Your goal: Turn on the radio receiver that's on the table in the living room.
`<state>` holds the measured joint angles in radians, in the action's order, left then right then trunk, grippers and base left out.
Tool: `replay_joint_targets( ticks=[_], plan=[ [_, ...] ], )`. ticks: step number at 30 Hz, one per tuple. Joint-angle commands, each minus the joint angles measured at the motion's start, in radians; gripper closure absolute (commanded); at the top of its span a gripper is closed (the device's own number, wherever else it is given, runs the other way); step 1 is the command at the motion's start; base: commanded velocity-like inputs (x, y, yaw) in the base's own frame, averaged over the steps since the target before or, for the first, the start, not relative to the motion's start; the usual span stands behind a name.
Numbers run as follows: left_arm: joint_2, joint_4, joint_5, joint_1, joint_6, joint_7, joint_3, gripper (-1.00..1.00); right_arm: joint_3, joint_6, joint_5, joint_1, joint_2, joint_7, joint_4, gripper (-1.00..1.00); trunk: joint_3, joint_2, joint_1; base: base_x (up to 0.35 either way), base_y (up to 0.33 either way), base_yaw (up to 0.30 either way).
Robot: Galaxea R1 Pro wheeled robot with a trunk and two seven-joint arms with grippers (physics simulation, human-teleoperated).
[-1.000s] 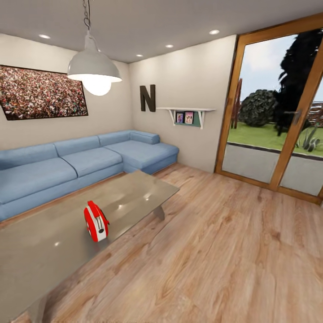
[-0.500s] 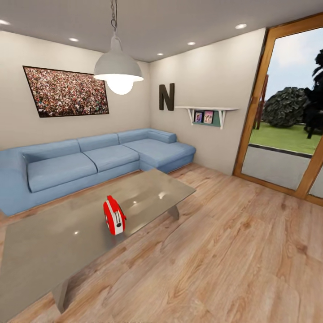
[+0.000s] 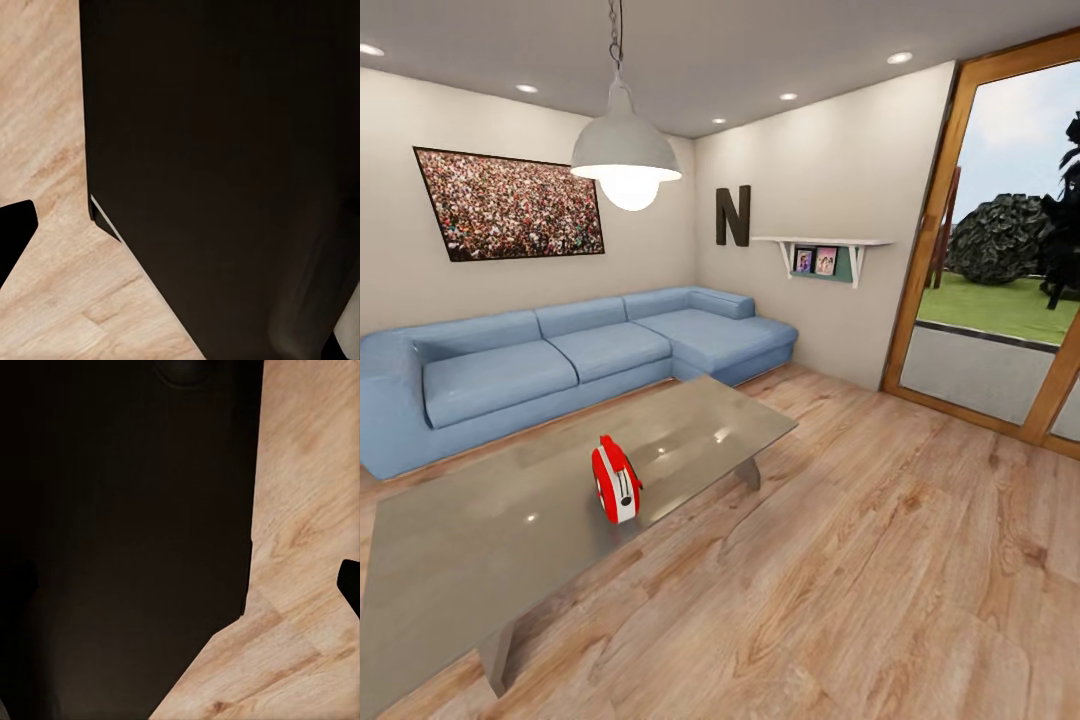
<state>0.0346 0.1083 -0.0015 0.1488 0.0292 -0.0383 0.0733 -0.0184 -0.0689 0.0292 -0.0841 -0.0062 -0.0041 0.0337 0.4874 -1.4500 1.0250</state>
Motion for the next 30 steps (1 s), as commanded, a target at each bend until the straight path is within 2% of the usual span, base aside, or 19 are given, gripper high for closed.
replay_joint_targets(
  ticks=[1,23,30],
  plan=[
    [0.0,0.001,0.0,0.0,0.0,0.0,0.0,-1.0,0.0,0.0,0.0,0.0,0.0,0.0,0.0,-1.0,0.0,0.0,0.0,0.0,0.0,0.0],
    [0.0,0.005,-0.001,0.0,0.001,0.0,0.0,-1.0,0.0,0.001,0.001,0.0,0.0,0.004,0.0,-1.0,0.0,0.0,0.0,0.0,0.0,0.001],
    [0.001,0.007,-0.002,0.0,0.001,0.0,0.0,-1.0,-0.002,0.001,-0.002,0.0,-0.001,0.009,0.0,-1.0,0.0,0.0,0.0,0.0,0.0,0.206]
  ],
)
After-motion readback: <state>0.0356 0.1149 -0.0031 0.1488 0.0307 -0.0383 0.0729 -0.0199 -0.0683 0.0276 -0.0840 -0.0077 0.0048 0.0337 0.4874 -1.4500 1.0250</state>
